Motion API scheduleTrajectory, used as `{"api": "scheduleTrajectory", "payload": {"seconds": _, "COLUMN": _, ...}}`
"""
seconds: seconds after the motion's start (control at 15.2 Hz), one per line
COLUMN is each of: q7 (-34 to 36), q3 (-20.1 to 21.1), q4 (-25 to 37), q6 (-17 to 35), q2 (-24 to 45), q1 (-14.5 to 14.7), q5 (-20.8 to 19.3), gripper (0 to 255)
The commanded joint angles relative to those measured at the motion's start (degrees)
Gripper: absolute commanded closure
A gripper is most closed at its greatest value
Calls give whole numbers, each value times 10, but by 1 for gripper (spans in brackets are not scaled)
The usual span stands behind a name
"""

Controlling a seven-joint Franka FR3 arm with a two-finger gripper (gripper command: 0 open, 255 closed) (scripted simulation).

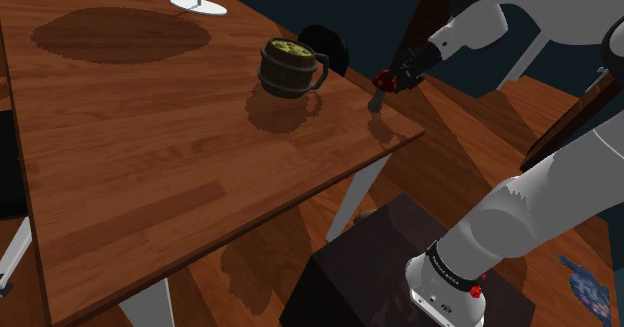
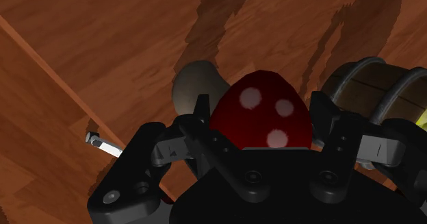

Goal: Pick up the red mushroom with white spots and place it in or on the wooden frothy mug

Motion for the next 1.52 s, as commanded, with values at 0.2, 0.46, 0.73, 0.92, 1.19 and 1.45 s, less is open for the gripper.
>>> {"api": "scheduleTrajectory", "payload": {"seconds": 0.2, "q7": 17, "q3": 1, "q4": 23, "q6": -23, "q2": -6, "q1": 0, "q5": -6, "gripper": 255}}
{"api": "scheduleTrajectory", "payload": {"seconds": 0.46, "q7": 34, "q3": 2, "q4": 49, "q6": -47, "q2": -10, "q1": 0, "q5": -10, "gripper": 255}}
{"api": "scheduleTrajectory", "payload": {"seconds": 0.73, "q7": 49, "q3": 3, "q4": 76, "q6": -71, "q2": -11, "q1": 0, "q5": -12, "gripper": 255}}
{"api": "scheduleTrajectory", "payload": {"seconds": 0.92, "q7": 60, "q3": 2, "q4": 98, "q6": -90, "q2": -11, "q1": 1, "q5": -13, "gripper": 255}}
{"api": "scheduleTrajectory", "payload": {"seconds": 1.19, "q7": 74, "q3": 1, "q4": 130, "q6": -116, "q2": -9, "q1": 2, "q5": -12, "gripper": 255}}
{"api": "scheduleTrajectory", "payload": {"seconds": 1.45, "q7": 88, "q3": -1, "q4": 163, "q6": -142, "q2": -4, "q1": 3, "q5": -10, "gripper": 255}}
